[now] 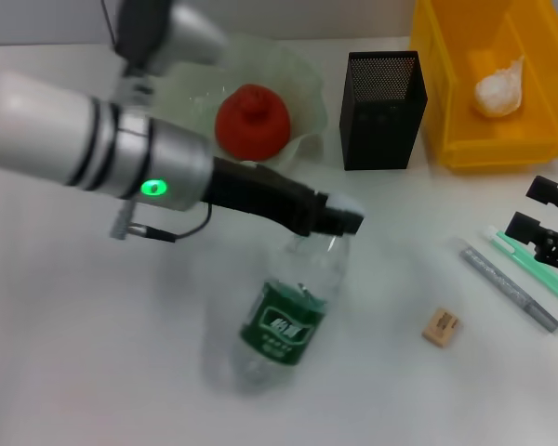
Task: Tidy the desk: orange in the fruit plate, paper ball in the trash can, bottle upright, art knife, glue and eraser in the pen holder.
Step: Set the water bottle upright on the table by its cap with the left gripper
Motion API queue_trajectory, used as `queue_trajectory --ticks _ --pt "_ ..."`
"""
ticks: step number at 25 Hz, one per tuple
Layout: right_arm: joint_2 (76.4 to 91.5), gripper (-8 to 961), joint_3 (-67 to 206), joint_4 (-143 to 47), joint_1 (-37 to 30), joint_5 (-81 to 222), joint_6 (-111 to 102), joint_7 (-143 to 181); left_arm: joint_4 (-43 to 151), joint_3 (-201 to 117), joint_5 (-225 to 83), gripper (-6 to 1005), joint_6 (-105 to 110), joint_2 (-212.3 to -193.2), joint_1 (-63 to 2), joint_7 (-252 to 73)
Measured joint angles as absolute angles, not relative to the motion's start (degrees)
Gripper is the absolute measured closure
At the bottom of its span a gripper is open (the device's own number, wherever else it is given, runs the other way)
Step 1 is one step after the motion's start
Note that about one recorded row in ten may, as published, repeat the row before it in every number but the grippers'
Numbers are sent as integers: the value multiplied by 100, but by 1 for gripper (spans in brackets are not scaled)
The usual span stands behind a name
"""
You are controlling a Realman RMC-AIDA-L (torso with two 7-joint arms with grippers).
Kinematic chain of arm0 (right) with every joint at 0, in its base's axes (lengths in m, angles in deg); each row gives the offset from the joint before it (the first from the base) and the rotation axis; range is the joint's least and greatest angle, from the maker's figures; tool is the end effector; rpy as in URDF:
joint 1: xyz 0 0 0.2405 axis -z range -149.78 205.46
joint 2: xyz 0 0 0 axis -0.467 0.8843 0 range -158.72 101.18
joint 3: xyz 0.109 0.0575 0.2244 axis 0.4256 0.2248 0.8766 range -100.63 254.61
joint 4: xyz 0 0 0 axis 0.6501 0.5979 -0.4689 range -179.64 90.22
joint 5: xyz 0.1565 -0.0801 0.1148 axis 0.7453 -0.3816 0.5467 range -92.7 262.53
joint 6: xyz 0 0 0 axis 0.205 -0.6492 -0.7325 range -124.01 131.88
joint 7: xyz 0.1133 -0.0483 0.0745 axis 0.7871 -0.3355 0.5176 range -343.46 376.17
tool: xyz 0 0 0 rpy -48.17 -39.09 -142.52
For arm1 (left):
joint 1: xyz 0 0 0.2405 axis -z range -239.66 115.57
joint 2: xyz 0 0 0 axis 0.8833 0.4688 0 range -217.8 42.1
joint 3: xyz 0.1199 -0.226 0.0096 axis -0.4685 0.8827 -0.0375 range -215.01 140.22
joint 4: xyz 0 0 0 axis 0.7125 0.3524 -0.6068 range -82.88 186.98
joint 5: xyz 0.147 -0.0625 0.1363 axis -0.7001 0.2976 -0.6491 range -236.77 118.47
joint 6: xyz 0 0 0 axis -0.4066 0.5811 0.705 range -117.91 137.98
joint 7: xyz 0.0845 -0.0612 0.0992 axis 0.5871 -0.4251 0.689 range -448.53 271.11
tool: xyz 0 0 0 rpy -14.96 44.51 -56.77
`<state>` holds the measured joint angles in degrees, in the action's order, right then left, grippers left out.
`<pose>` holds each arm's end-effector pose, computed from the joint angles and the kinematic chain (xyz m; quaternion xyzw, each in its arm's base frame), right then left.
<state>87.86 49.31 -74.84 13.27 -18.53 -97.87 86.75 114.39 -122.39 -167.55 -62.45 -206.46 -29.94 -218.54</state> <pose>0.3293 0.2408 0.0408 -0.8511 0.2790 0.3877 0.2180 -0.1468 0.3456 -0.0551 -0.9438 -0.3121 -0.1019 0.0387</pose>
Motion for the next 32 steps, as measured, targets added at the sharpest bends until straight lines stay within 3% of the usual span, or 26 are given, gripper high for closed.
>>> queue_trajectory --ticks 7,32 --pt "8790 111 4953 -7398 1204 -1853 -9848 8727 10249 -10641 -15159 558 -7545 -20621 -3482 -18965" --pt "8799 111 5298 -7024 958 -1837 -9639 8799 7111 -9422 -13330 564 -8346 -20685 -3607 -12758"
